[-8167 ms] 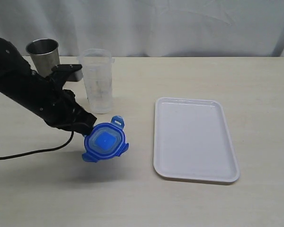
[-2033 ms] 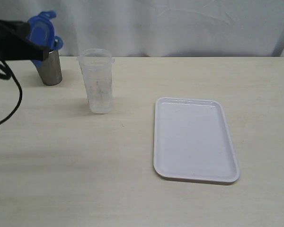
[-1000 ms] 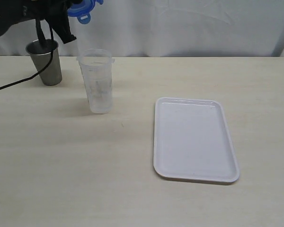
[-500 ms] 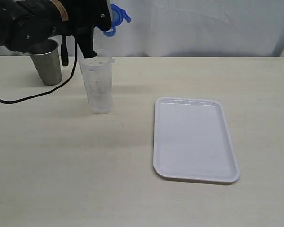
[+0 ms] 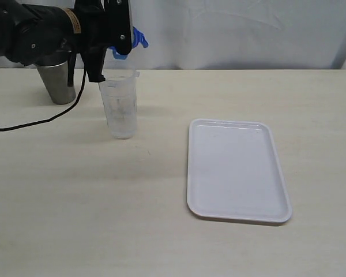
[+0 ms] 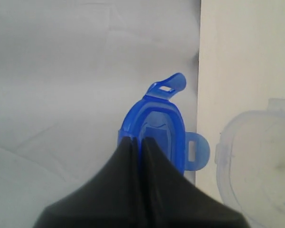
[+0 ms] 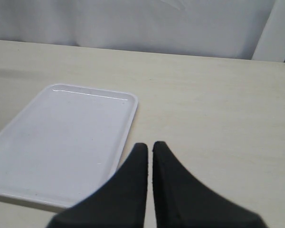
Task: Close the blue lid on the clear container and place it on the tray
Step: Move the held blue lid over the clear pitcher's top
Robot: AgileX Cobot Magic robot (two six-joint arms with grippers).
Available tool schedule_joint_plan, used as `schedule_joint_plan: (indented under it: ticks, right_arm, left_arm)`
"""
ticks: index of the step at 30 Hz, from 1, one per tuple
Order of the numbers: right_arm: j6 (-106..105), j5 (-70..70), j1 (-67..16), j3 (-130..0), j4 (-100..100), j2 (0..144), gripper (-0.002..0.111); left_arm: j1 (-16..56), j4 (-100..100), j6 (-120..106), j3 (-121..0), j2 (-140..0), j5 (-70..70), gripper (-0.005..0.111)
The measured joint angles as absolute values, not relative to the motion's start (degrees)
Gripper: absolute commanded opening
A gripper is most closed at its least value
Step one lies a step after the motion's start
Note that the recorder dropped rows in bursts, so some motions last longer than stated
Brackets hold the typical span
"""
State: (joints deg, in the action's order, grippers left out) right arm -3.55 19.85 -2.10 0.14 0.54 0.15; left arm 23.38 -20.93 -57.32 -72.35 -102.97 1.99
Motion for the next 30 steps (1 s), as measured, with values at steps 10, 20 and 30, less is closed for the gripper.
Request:
schedule_joint_plan:
  ticks: [10, 20, 30]
  right_arm:
    - [-3.6, 19.9, -2.1, 0.1, 0.5, 0.1, 0.004]
    - [-3.6, 19.9, -2.1, 0.1, 0.5, 0.1, 0.004]
    - [-3.6, 19.9, -2.1, 0.1, 0.5, 0.1, 0.004]
  left_arm:
    - [23.4, -17.0, -57.3, -72.4, -98.6, -0.9, 0.0]
    - [23.4, -9.5, -57.3, -72.4, -98.5, -1.7, 0.0]
    - [23.4, -7.3, -57.1, -72.4, -100.6, -0.9, 0.0]
